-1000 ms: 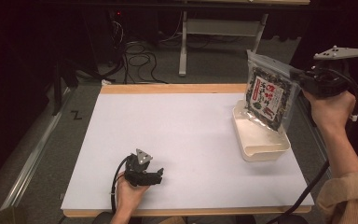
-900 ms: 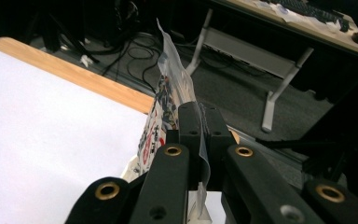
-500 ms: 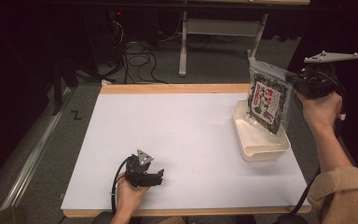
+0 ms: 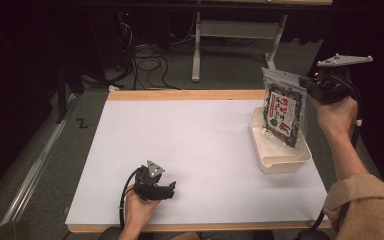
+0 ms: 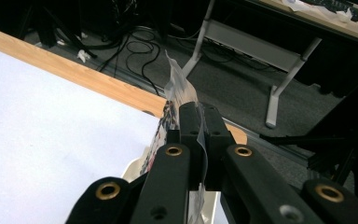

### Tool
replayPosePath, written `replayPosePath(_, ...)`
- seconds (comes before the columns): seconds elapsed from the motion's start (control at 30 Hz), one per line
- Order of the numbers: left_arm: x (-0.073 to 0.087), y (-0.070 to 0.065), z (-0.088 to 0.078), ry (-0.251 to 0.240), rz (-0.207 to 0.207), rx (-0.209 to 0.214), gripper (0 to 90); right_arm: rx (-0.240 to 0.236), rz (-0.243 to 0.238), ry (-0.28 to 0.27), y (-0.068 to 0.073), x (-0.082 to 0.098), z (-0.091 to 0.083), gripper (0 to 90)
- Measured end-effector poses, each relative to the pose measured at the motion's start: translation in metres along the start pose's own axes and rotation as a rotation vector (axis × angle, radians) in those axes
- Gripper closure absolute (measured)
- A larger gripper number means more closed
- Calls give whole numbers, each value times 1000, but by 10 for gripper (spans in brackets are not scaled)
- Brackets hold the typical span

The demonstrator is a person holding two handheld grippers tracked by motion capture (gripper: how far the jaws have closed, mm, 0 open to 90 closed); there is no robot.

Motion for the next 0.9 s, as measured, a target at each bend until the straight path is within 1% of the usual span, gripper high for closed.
replayPosePath(0.07, 0, 0, 0, 4, 4, -1, 183, 2, 6, 0, 1, -1, 0, 900)
replayPosePath(0.1, 0, 0, 0, 4, 5, -2, 183, 3, 1, -16, 2, -4, 2, 900)
replayPosePath(0.13, 1, 0, 0, 4, 4, -1, 183, 3, 1, -16, 2, -4, 2, 900)
replayPosePath(0.17, 1, 0, 0, 4, 1, -1, 183, 6, -12, -18, 3, -5, 4, 900)
replayPosePath(0.27, 0, 0, 0, 2, -1, 0, 183, 6, -26, -18, 3, -3, 7, 900)
replayPosePath(0.4, 1, -1, 0, 6, 6, -1, 183, 2, -28, 2, 2, 6, 11, 900)
replayPosePath(0.47, 1, 0, 0, 6, 7, -2, 183, -2, -27, 15, 0, 16, 15, 900)
replayPosePath(0.5, 1, 0, 1, 8, 5, -2, 183, -2, -27, 15, 0, 16, 15, 900)
replayPosePath(0.53, 2, -1, 1, 11, 3, -2, 183, -7, -23, 17, -1, 20, 15, 900)
replayPosePath(0.57, 2, -1, 2, 13, 6, -2, 183, -5, -7, 9, -4, 25, 14, 900)
replayPosePath(0.63, 2, -2, 2, 13, 9, -2, 183, -14, -1, 0, -5, 28, 12, 900)
replayPosePath(0.73, 3, -3, 2, 17, 17, -4, 183, -21, -2, -8, -5, 29, 8, 900)
replayPosePath(0.8, 3, -4, 3, 23, 18, -6, 183, -25, -11, -28, -5, 24, 3, 900)
replayPosePath(0.83, 3, -4, 3, 25, 17, -6, 183, -19, -26, -25, -5, 22, 3, 900)
replayPosePath(0.9, 3, -4, 3, 24, 18, -5, 183, -18, -34, -16, -4, 18, 5, 900)
Point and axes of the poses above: each handheld gripper's, and its own axes: z roughly forward along the jaws, x roughly out of its underside, y roughly to its left, the point moved 6 cm from there along z, roughly forward along the jaws, and after that the axes turned 10 degrees about -z, right-handed, at the moved point
